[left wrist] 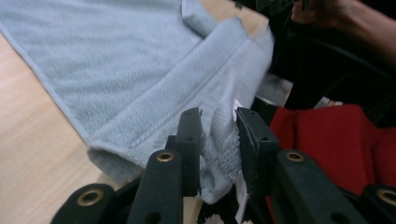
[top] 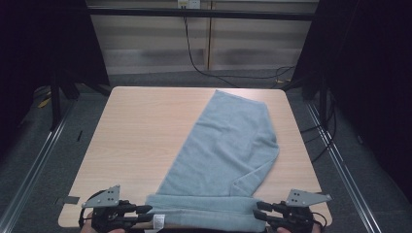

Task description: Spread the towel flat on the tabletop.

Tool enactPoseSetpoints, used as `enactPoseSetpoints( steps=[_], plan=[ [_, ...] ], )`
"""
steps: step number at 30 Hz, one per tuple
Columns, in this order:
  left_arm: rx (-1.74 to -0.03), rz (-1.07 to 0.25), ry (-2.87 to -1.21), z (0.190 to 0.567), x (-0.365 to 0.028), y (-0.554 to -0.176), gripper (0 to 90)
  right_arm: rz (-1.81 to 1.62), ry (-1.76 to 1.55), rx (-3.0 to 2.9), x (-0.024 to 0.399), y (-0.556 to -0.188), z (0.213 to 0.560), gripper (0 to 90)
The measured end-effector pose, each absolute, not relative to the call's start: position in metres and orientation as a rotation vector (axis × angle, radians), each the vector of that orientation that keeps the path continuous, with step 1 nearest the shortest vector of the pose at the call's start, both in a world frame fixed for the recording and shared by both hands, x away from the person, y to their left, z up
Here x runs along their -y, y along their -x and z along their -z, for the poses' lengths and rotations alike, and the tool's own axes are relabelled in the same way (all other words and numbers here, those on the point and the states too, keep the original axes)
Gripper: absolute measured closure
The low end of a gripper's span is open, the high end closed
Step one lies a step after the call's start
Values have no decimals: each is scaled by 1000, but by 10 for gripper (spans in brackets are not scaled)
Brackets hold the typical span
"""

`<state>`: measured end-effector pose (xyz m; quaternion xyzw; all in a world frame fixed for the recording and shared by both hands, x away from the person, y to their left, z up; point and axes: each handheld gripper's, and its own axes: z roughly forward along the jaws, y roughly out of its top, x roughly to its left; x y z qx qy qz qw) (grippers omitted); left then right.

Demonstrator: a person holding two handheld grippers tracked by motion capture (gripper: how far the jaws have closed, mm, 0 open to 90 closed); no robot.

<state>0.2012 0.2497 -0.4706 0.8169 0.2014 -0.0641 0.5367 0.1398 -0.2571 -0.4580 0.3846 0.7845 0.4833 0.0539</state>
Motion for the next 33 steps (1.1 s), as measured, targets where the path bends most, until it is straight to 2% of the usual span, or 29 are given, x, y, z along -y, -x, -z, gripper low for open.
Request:
enactPoseSetpoints(
  steps=[6,10,13,16,20,21,23,24,25,33],
  plan=[
    [-489,135,-1897,463,-251,-217,632,-1462,-1195,-2332,257,-153,451,604],
    [-527,112,-1871,456,-245,-248,620,-1384,-1175,-2411,234,-186,463,573],
    [-555,96,-1917,462,-237,-262,631,-1326,-1166,-2465,223,-203,469,537],
    [-607,108,-2016,482,-208,-297,655,-1240,-1194,-2472,215,-223,476,507],
    [-604,91,-2085,493,-182,-318,654,-1202,-1237,-2487,212,-237,485,500],
    [-600,87,-2103,495,-174,-322,647,-1195,-1235,-2501,209,-241,490,621],
    [-582,84,-2136,502,-159,-329,663,-1190,-1211,-2507,207,-239,490,801],
    [-582,84,-2136,502,-159,-329,676,-1190,-1211,-2507,207,-239,490,801],
    [-560,46,-2178,507,-152,-327,694,-1202,-1199,-2467,209,-233,486,900],
    [-583,5,-2173,508,-170,-318,762,-1287,-1275,-2276,256,-197,464,900]
  ],
)
